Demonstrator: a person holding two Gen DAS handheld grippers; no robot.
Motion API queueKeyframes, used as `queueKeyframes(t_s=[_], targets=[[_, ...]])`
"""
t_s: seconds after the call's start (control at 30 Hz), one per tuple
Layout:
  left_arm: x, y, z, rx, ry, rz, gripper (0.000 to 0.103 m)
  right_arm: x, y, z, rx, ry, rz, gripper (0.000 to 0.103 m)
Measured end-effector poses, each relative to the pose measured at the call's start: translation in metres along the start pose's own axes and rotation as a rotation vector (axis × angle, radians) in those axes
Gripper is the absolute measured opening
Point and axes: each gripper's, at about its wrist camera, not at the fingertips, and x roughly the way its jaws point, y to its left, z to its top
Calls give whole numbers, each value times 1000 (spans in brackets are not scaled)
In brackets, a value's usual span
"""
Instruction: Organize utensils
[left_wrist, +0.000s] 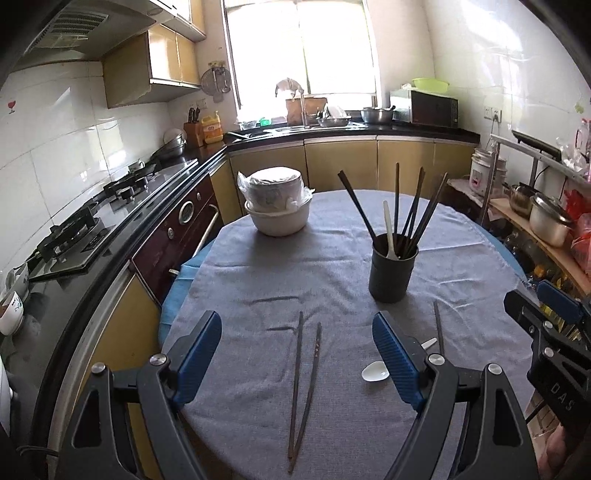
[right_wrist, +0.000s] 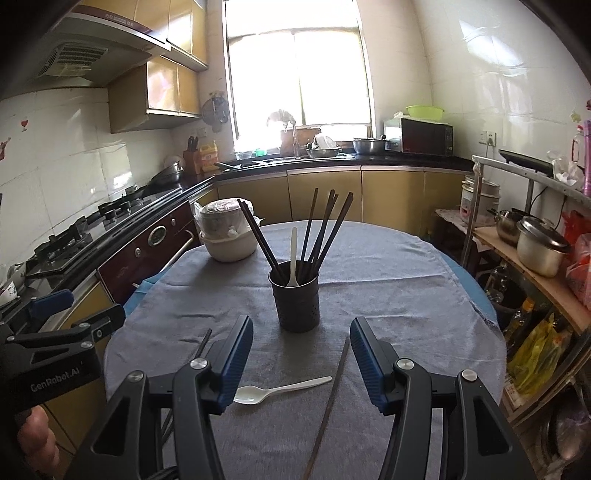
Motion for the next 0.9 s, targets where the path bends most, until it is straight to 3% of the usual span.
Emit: queueKeyframes(t_s=[0.43,0.9], targets=[[-16,24,11,6,-27,-12,84,-12,16,3,-2,-4,-62,60],[-15,35,14,-17,-18,18,84,-5,33,16,-37,-27,-27,61]])
